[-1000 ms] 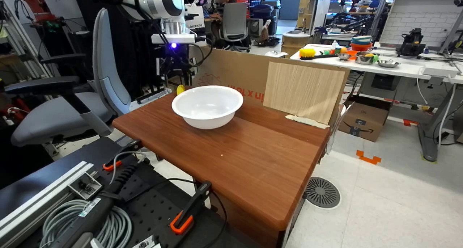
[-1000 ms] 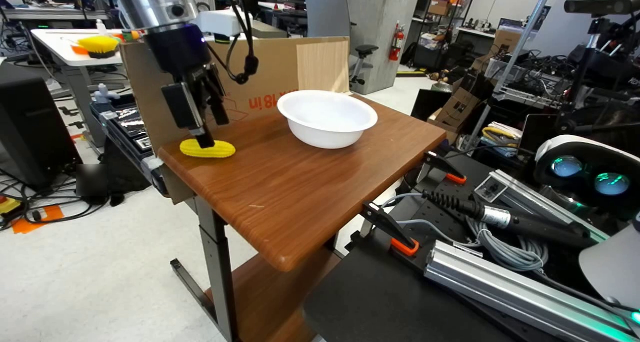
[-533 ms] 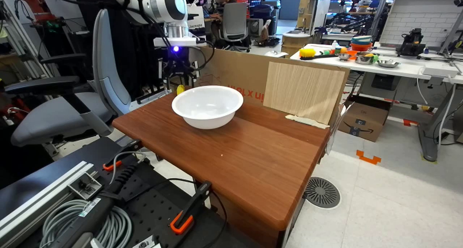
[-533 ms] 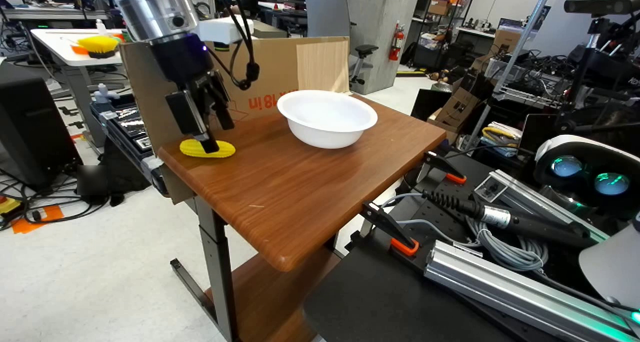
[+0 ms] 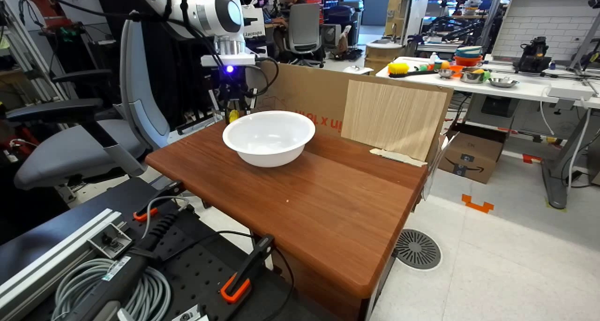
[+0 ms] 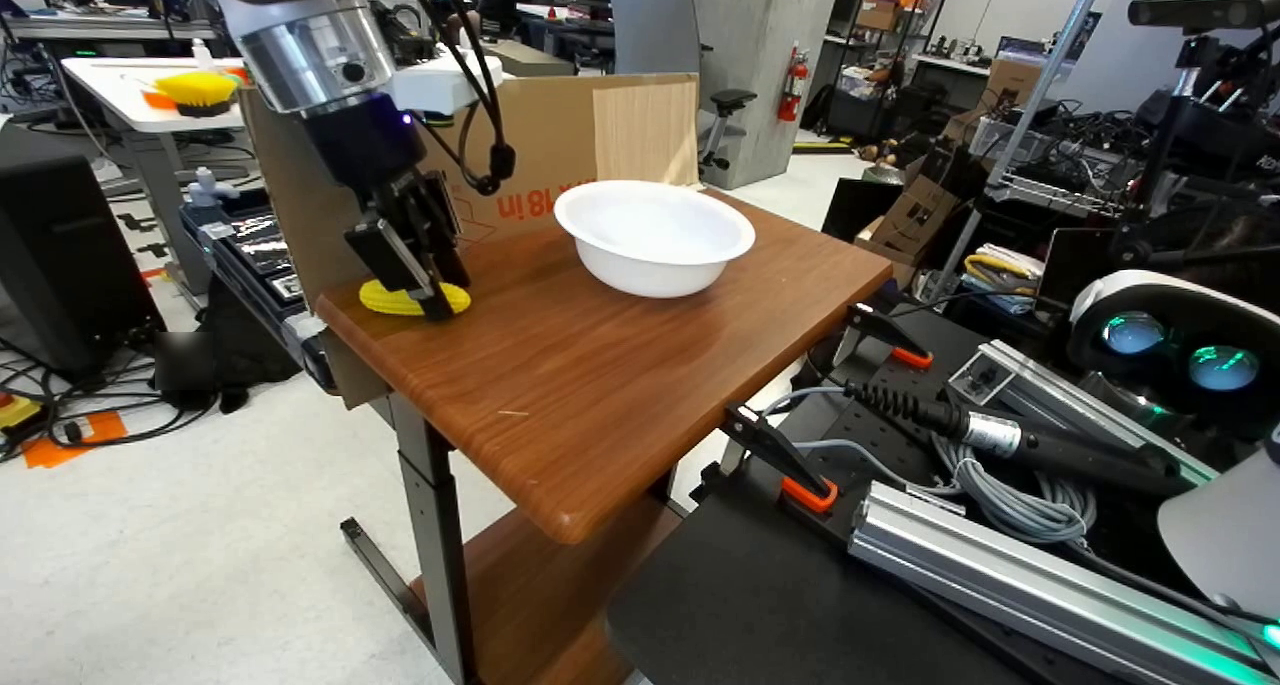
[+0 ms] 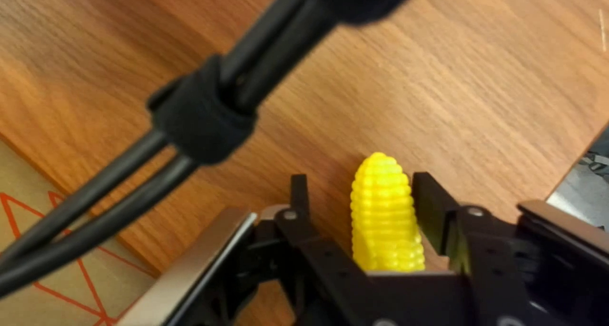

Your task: Put the corn toy in the bowl

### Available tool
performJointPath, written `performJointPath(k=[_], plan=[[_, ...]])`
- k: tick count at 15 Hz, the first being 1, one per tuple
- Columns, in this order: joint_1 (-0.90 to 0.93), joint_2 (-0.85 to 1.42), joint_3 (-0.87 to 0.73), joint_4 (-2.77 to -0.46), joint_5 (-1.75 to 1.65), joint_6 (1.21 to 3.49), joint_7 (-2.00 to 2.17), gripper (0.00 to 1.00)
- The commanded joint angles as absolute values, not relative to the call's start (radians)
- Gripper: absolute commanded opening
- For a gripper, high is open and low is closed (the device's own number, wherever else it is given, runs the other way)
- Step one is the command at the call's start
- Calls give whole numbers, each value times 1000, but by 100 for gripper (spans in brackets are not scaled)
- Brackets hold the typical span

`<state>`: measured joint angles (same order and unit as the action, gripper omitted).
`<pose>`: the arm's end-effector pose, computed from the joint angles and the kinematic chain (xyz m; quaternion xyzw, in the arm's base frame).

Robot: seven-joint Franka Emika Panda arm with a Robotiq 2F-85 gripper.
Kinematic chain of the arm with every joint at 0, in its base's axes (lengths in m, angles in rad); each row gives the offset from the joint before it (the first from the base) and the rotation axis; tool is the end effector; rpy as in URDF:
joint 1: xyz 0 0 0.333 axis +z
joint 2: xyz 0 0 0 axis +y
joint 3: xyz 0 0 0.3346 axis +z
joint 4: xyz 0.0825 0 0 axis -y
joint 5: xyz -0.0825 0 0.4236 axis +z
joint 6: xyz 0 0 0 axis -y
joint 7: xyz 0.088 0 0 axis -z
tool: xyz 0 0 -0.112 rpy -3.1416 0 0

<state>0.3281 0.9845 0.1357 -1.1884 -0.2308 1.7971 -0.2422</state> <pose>0.7015 0.3003 0.1451 0.9121 0.3646 -0.1759 0.0646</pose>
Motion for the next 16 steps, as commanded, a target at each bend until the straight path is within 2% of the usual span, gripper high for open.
performJointPath(k=[1,4,11,16], plan=[[353,1021,119,-1111,-253,1741,-224,27],[355,1007,121,-1114,-251,1740,-214,5],[366,812,140,-1232,-239,1775,-181,7],[345,574,139,-1412,-223,1807,-130,7]])
